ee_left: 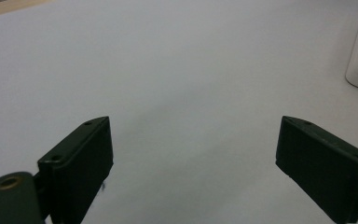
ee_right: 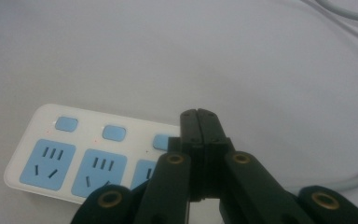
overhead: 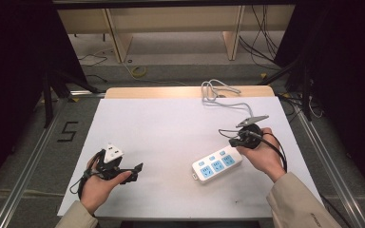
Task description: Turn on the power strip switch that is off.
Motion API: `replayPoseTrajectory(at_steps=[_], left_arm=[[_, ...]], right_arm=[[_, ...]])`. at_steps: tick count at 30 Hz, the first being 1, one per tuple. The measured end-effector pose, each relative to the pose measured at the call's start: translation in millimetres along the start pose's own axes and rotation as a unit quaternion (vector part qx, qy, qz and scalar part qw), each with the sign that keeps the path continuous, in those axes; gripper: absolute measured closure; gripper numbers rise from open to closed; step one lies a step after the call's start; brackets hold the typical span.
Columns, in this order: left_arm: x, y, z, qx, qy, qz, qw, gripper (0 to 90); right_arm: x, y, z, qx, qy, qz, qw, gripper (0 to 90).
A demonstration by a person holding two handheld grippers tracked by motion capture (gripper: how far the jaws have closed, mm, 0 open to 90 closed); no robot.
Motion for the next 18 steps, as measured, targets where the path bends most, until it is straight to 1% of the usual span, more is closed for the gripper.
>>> replayPoseTrajectory(at_steps=[18], left_arm=[[0.1,0.0,0.0,0.000,0.000,0.000,1.0000,10.6]], right_arm=[[2.5,4.0,12.1,0.021,0.006,-0.006,0.9997,90.0]])
Point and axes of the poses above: each handheld gripper's, and its own axes: z roughly forward along the jaws, y roughly out of its top, x roughly to its left, the point moved 4 cm from there along z, roughly forward along the jaws, and after that the axes turned 13 degrees about y, right-handed, at the moved point
